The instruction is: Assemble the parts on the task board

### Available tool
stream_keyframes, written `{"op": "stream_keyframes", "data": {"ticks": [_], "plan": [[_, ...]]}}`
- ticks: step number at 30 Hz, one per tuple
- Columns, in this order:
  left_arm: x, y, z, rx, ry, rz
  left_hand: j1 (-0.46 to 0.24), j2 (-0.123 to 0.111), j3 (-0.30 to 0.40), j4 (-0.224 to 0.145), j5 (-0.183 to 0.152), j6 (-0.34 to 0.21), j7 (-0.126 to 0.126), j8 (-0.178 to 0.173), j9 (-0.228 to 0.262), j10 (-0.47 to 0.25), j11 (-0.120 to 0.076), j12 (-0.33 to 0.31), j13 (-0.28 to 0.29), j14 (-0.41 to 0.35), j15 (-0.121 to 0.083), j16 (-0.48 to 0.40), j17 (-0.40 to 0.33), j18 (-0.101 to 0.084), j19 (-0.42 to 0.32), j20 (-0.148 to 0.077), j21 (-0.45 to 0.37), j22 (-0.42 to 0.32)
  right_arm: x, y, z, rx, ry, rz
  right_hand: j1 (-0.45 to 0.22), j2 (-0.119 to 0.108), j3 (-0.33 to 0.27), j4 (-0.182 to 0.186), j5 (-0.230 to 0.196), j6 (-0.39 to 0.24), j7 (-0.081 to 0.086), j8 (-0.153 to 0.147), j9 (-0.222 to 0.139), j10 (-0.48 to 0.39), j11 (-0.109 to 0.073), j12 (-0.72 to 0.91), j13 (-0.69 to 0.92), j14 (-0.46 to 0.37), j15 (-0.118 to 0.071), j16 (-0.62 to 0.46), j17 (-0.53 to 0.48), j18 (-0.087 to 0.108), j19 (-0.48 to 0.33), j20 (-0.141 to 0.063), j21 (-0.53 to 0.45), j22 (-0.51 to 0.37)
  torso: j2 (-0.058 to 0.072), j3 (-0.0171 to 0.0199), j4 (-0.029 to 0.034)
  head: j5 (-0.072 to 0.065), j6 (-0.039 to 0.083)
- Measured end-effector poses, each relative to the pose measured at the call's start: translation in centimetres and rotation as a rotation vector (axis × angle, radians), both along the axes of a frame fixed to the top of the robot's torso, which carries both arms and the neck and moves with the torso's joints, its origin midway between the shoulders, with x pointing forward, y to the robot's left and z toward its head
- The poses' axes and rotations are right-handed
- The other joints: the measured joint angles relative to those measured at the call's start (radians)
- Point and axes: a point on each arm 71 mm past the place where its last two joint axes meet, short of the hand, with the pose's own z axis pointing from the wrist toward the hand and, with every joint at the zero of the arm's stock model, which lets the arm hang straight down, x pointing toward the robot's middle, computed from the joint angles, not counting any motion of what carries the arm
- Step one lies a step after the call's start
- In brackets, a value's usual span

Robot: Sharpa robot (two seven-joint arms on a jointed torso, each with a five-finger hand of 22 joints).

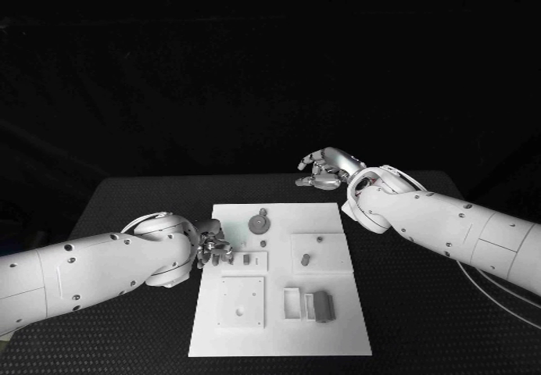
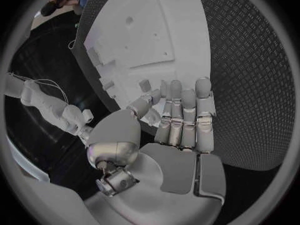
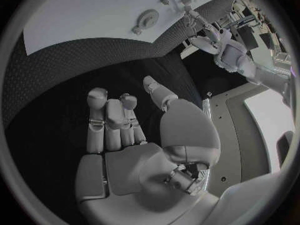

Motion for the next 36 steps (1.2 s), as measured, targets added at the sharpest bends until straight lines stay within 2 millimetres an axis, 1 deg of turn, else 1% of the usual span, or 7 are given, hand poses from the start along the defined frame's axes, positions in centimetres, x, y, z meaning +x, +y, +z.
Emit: {"op": "stream_keyframes", "data": {"ticks": [9, 17, 26, 28, 31, 35, 36], "plan": [[0.3, -0.17, -0.07, 0.009, 0.0, 0.002, -0.003, 0.003, 0.002, 0.002, 0.0, -0.001, 0.0, 0.0, 0.0, 0.0, 0.0, 0.002, 0.002, 0.0, -0.005, 0.004, 0.001, 0.0, 0.0, 0.0, 0.006, 0.0, 0.0, 0.02, -0.01, 0.0, 0.001, 0.0, 0.0, 0.0, 0.0, 0.0, 0.0, 0.0, 0.0, 0.0, 0.0, 0.0, 0.0, 0.0, 0.0, 0.0, 0.0, 0.0, 0.0, 0.0, -0.002, -0.002, 0.0, 0.0, 0.0, -0.0004, 0.0001, -0.003, 0.005], [0.4, -0.19, -0.08, 0.02, 0.005, 0.003, -0.005, 0.005, 0.004, 0.001, 0.0, 0.001, 0.003, 0.0, 0.0, 0.007, -0.001, 0.008, 0.004, 0.001, -0.005, 0.004, 0.002, 0.0, 0.0, 0.0, 0.012, 0.0, 0.0, -0.01, -0.03, 0.0, 0.001, 0.0, 0.0, 0.0, 0.0, 0.0, 0.0, 0.001, -0.001, 0.0, 0.0, 0.0, 0.0, 0.0, -0.001, 0.0, 0.0, 0.0, 0.0, 0.0, -0.002, -0.002, 0.0, 0.0, 0.0, -0.0004, 0.0, -0.004, 0.002], [0.43, -0.32, -0.08, 0.039, 0.018, -0.003, -0.015, 0.004, 0.006, 0.0, 0.019, 0.007, -0.003, 0.0, 0.001, 0.012, 0.001, 0.027, 0.013, 0.001, -0.006, 0.019, 0.007, 0.0, 0.004, 0.0, 0.035, 0.0, -0.01, 0.0, -0.04, 0.0, 0.002, 0.0, 0.0, 0.0, 0.0, 0.0, 0.0, 0.0, 0.0, 0.0, 0.0, 0.0, 0.0, 0.0, -0.001, 0.0, 0.0, 0.0, 0.0, 0.0, -0.003, -0.002, 0.0, 0.0, 0.0, -0.0001, 0.0004, -0.004, 0.0], [0.43, -0.32, -0.09, 0.044, 0.021, -0.005, -0.024, 0.002, 0.006, 0.0, 0.019, 0.012, -0.008, 0.0, 0.001, 0.02, -0.006, 0.039, 0.019, 0.013, -0.011, 0.028, 0.009, 0.0, 0.014, -0.004, 0.047, 0.0, -0.02, -0.01, -0.04, 0.0, 0.002, 0.0, 0.0, 0.0, 0.0, 0.0, 0.0, -0.001, 0.001, 0.0, 0.0, 0.0, 0.0, 0.0, -0.001, 0.0, 0.0, 0.0, 0.0, 0.0, -0.003, -0.001, 0.0, 0.0, 0.0, -0.0001, 0.0005, -0.004, 0.0], [0.41, -0.32, -0.1, 0.05, 0.025, -0.007, -0.03, -0.003, 0.006, 0.0, 0.02, 0.013, -0.009, 0.0, 0.001, 0.022, -0.008, 0.043, 0.023, 0.015, -0.01, 0.03, 0.009, 0.0, 0.015, -0.004, 0.052, 0.0, -0.02, -0.02, -0.04, 0.0, 0.002, 0.0, 0.0, 0.0, 0.0, 0.0, 0.0, -0.001, 0.001, 0.0, 0.0, 0.0, 0.0, 0.0, -0.001, 0.0, 0.0, 0.0, 0.0, 0.0, -0.004, 0.0, 0.0, 0.0, 0.0, -0.0001, 0.0006, -0.004, 0.0], [0.38, -0.33, -0.13, 0.055, 0.03, -0.01, -0.035, -0.006, 0.006, 0.0, 0.02, 0.016, -0.012, 0.005, 0.007, 0.029, -0.015, 0.049, 0.025, 0.024, -0.018, 0.035, 0.009, 0.0, 0.021, -0.01, 0.058, 0.0, -0.02, -0.02, -0.04, 0.0, 0.002, 0.0, 0.0, 0.0, 0.0, 0.0, 0.0, -0.001, 0.001, 0.0, 0.0, 0.0, 0.0, 0.0, -0.001, 0.0, 0.0, 0.0, 0.0, 0.0, -0.004, 0.0, 0.0, 0.0, 0.0, -0.0002, 0.0007, -0.004, -0.001], [0.37, -0.34, -0.13, 0.055, 0.03, -0.011, -0.037, -0.008, 0.006, 0.0, 0.02, 0.016, -0.012, 0.018, 0.007, 0.031, -0.016, 0.049, 0.025, 0.024, -0.018, 0.035, 0.009, 0.0, 0.021, -0.01, 0.058, 0.0, -0.02, -0.02, -0.04, 0.0, 0.002, 0.0, 0.0, 0.0, 0.0, 0.0, 0.0, -0.001, 0.001, 0.0, 0.0, 0.0, 0.0, 0.0, -0.001, 0.0, 0.0, 0.0, 0.0, 0.0, -0.004, 0.0, 0.0, 0.0, 0.0, -0.0001, 0.0007, -0.004, -0.001]]}}
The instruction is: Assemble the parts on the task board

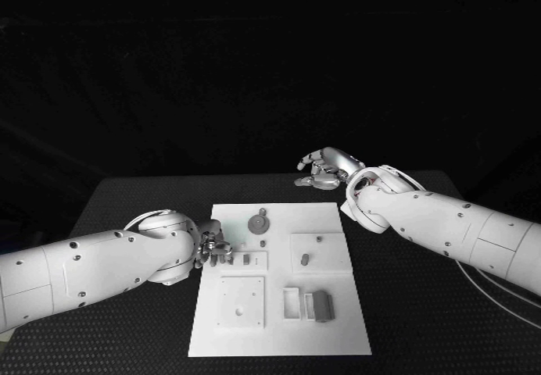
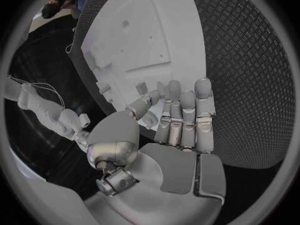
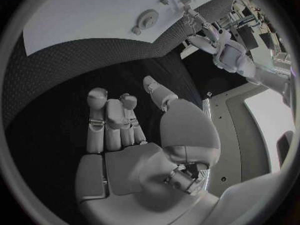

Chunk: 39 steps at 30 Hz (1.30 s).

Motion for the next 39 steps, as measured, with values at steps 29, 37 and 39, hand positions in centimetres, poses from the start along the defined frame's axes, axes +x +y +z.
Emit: {"op": "stream_keyframes", "data": {"ticks": [29, 37, 39], "plan": [[0.16, -0.08, -0.12, 0.011, 0.015, -0.002, -0.008, 0.009, -0.003, 0.0, -0.017, 0.009, -0.002, 0.014, -0.001, 0.006, -0.002, 0.018, 0.009, 0.009, 0.001, 0.018, 0.003, 0.0, 0.007, -0.001, 0.027, 0.0, 0.0, 0.0, -0.03, 0.0, 0.001, 0.0, 0.0, 0.0, 0.0, 0.006, 0.0, 0.001, -0.001, 0.0, 0.0, -0.004, 0.004, 0.0, -0.001, 0.002, 0.002, 0.0, 0.0, 0.0, 0.004, 0.0, 0.0, 0.0, 0.0, 0.0006, -0.0009, 0.0, -0.005], [0.3, 0.07, -0.26, -0.002, 0.028, 0.014, -0.022, 0.023, -0.004, -0.001, -0.027, 0.019, -0.013, 0.028, 0.014, 0.011, -0.007, 0.034, 0.015, 0.01, -0.003, 0.035, 0.007, 0.0, 0.008, -0.01, 0.052, 0.0, 0.0, -0.03, -0.03, 0.0, 0.002, 0.0, 0.0, 0.0, 0.0, 0.006, 0.0, 0.002, -0.002, 0.0, 0.0, -0.004, 0.004, 0.0, -0.001, 0.002, 0.002, 0.0, 0.001, 0.0, 0.004, 0.0, 0.0, 0.0, 0.0, 0.0005, -0.0008, -0.001, -0.007], [0.3, 0.1, -0.28, -0.005, 0.032, 0.019, -0.025, 0.026, 0.002, -0.001, -0.028, 0.02, -0.013, 0.028, 0.016, 0.012, -0.009, 0.037, 0.017, 0.011, -0.004, 0.039, 0.009, 0.0, 0.008, -0.01, 0.061, 0.0, 0.0, -0.03, -0.03, 0.0, 0.002, 0.0, 0.0, 0.0, 0.0, 0.006, 0.0, 0.002, -0.002, 0.0, 0.0, -0.004, 0.004, 0.0, -0.001, 0.001, 0.001, 0.0, 0.001, 0.0, 0.004, 0.0, 0.0, 0.0, 0.0, 0.0004, -0.0006, -0.001, -0.007]]}}
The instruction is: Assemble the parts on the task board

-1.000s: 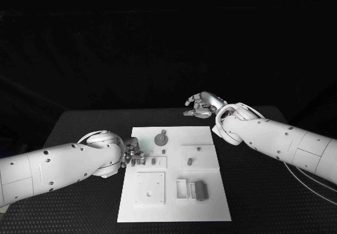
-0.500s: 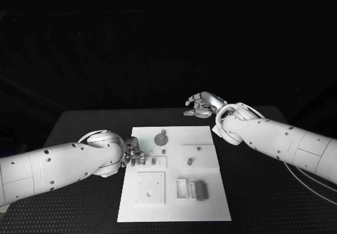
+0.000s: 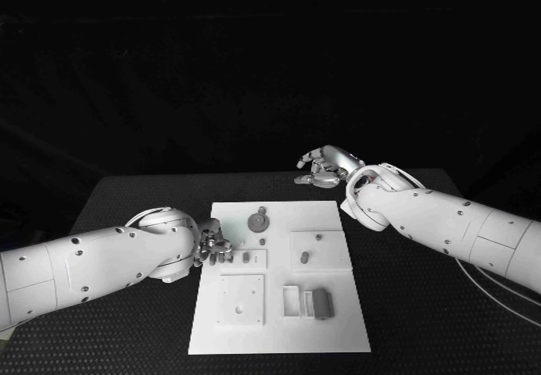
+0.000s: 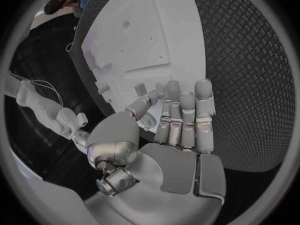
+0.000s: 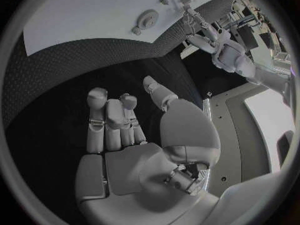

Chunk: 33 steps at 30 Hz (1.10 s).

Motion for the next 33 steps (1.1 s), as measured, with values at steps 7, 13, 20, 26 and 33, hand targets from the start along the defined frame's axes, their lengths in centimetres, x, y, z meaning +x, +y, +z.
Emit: {"op": "stream_keyframes", "data": {"ticks": [7, 13, 20, 26, 33], "plan": [[-0.05, 0.0, -0.05, -0.006, 0.01, 0.012, -0.035, 0.013, 0.015, -0.008, 0.005, 0.007, 0.006, 0.007, 0.018, 0.001, -0.001, 0.022, 0.01, 0.0, 0.0, 0.028, 0.01, 0.0, 0.0, 0.0, 0.043, 0.0, 0.0, 0.0, 0.0, 0.0, 0.0, 0.0, 0.0, 0.0, 0.0, 0.0, 0.0, 0.0, 0.0, 0.0, 0.0, 0.0, 0.0, 0.0, 0.0, -0.003, -0.003, 0.0, 0.0, 0.0, 0.0, 0.0, 0.0, 0.0, 0.0, 0.0, 0.0006, 0.001, 0.0], [-0.11, -0.01, -0.1, -0.008, 0.013, 0.018, -0.056, 0.014, 0.019, -0.01, 0.006, 0.008, 0.005, 0.035, 0.023, 0.003, -0.002, 0.03, 0.014, 0.0, 0.0, 0.038, 0.014, 0.0, 0.0, 0.0, 0.058, 0.0, 0.0, 0.0, -0.01, 0.0, 0.001, 0.0, 0.0, 0.0, 0.0, 0.0, 0.0, 0.001, -0.001, 0.0, 0.0, 0.0, 0.0, 0.0, -0.001, -0.003, -0.003, 0.0, 0.0, 0.0, 0.0, 0.0, 0.0, 0.0, 0.0, -0.0006, 0.0006, 0.002, 0.001], [-0.2, -0.1, -0.12, -0.002, 0.008, 0.018, -0.067, 0.011, 0.024, -0.008, 0.012, 0.01, 0.003, 0.035, 0.026, 0.006, -0.002, 0.03, 0.015, 0.004, -0.004, 0.038, 0.015, 0.0, -0.003, -0.004, 0.068, 0.001, 0.0, -0.02, -0.01, 0.0, 0.001, 0.0, 0.0, 0.0, 0.0, 0.0, 0.0, 0.002, -0.002, 0.0, 0.0, 0.0, 0.0, 0.0, -0.001, -0.003, -0.003, 0.0, 0.0, 0.0, 0.0, 0.0, 0.0, 0.0, 0.0, -0.0005, 0.0005, 0.001, 0.001], [-0.2, -0.23, -0.11, 0.012, -0.003, 0.011, -0.073, 0.005, 0.032, -0.007, 0.018, 0.016, -0.003, 0.035, 0.027, 0.013, -0.01, 0.034, 0.015, 0.009, -0.009, 0.042, 0.015, 0.0, -0.002, -0.006, 0.074, 0.001, 0.0, -0.08, -0.02, -0.001, 0.002, 0.0, 0.0, 0.0, 0.0, 0.0, 0.0, 0.003, -0.002, 0.0, 0.0, 0.0, 0.0, 0.0, -0.001, -0.003, -0.003, 0.0, 0.0, 0.0, -0.002, 0.002, 0.0, 0.0, 0.0, -0.0001, 0.0004, 0.003, 0.001], [-0.11, -0.52, -0.06, 0.032, -0.02, -0.002, -0.073, 0.005, 0.035, -0.007, 0.018, 0.023, -0.003, 0.04, 0.029, 0.017, -0.01, 0.034, 0.016, 0.013, -0.013, 0.042, 0.015, 0.0, 0.002, -0.009, 0.078, 0.001, -0.01, -0.13, -0.02, -0.001, 0.002, -0.001, 0.0, 0.0, 0.0, 0.0, 0.0, 0.0, 0.0, 0.0, 0.0, 0.0, 0.0, 0.004, -0.001, -0.003, -0.003, 0.0, 0.0, 0.0, -0.002, 0.002, 0.0, 0.0, 0.0, 0.0001, 0.0002, 0.004, 0.002]]}}
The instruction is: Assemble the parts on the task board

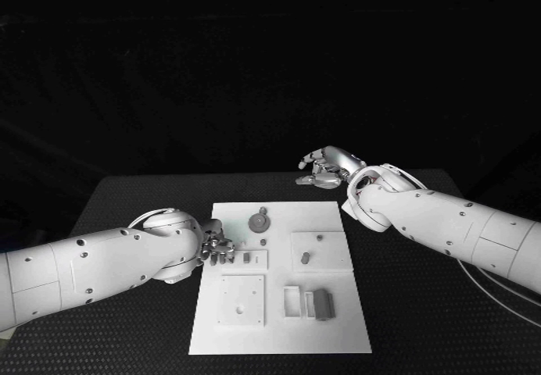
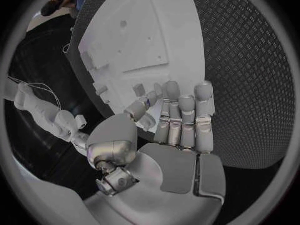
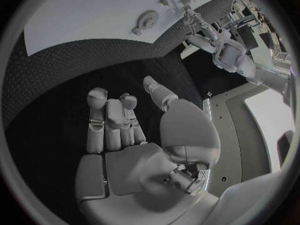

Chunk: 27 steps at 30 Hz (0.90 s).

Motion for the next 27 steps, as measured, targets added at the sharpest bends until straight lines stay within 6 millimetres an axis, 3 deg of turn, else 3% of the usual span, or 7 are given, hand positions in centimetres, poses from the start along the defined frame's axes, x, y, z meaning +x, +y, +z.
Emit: {"op": "stream_keyframes", "data": {"ticks": [5, 27], "plan": [[0.08, -0.23, 0.04, 0.016, -0.014, -0.01, 0.0, 0.0, 0.003, -0.001, 0.0, 0.002, -0.001, 0.0, 0.005, 0.002, -0.002, 0.0, 0.001, 0.002, -0.001, 0.006, 0.001, 0.0, 0.002, -0.001, 0.007, 0.0, -0.01, -0.02, 0.0, 0.0, 0.0, 0.0, 0.0, 0.0, -0.003, 0.003, 0.0, 0.0, 0.0, 0.0, 0.0, 0.0, 0.0, 0.0, 0.0, 0.0, 0.0, 0.0, 0.0, 0.0, 0.0, 0.0, -0.004, 0.0, 0.0, 0.0001, -0.0005, 0.005, 0.001], [0.1, -0.71, 0.04, 0.035, -0.034, -0.03, -0.005, -0.005, 0.006, 0.0, 0.006, 0.009, -0.008, 0.004, 0.007, 0.012, -0.002, 0.0, 0.0, 0.012, -0.001, 0.006, -0.001, 0.0, 0.007, -0.003, 0.012, 0.0, -0.01, -0.08, -0.01, 0.001, 0.001, -0.001, 0.0, 0.0, 0.0, 0.006, 0.0, 0.001, -0.001, 0.0, 0.0, 0.0, 0.0, 0.0, -0.001, 0.002, 0.002, -0.004, 0.0, 0.0, 0.0, -0.004, -0.004, 0.0, 0.0, -0.0011, 0.0007, 0.002, 0.0]]}}
